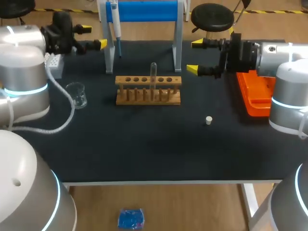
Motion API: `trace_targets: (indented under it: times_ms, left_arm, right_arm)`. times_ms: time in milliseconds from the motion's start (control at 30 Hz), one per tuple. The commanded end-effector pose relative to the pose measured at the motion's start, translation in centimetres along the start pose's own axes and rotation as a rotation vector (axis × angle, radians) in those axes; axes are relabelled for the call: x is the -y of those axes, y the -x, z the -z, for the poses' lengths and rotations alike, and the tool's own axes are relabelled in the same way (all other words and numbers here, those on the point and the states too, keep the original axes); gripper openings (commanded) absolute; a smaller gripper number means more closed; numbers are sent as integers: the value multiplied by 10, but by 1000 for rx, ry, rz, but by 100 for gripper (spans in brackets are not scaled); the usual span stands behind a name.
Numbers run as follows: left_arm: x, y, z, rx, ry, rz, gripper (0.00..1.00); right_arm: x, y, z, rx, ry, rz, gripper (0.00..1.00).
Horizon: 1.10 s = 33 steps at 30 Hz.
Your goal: Invert the test tube, pick up the pipette, mount the tip to pipette, aspirate from beaker and dispense into the tube, eject the tip, return the pipette, and cap with the stopper.
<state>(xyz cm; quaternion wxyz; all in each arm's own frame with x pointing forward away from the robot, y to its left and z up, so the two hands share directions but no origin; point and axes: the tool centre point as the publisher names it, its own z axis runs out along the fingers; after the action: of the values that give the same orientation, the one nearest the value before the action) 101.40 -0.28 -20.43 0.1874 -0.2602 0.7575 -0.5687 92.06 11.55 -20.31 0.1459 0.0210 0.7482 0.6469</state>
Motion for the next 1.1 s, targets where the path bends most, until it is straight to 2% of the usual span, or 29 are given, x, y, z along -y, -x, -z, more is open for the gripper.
trace_targets:
  times_ms: [33,133,667,800,867,933,1100]
  left_arm:
    - [-13,-32,19,-21,-94,-34,100]
    - [-16,-54,16,-80,-52,-104,100]
    - [-16,-54,16,-80,-52,-104,100]
    - [-22,-78,14,-99,-51,-148,100]
    - [-26,-89,18,-84,-77,-169,100]
    - [-30,-99,21,-76,-65,-193,100]
    - [-42,-116,20,-81,-49,-193,100]
  right_arm:
    - [0,-1,-1,3,-1,0,100]
    - [0,-1,-1,3,-1,0,100]
    - [0,-1,-1,3,-1,0,100]
    - [0,-1,-1,3,-1,0,100]
    - [0,-1,-1,3,-1,0,100]
    - [0,-1,-1,3,-1,0,100]
    - [0,-1,-1,3,-1,0,100]
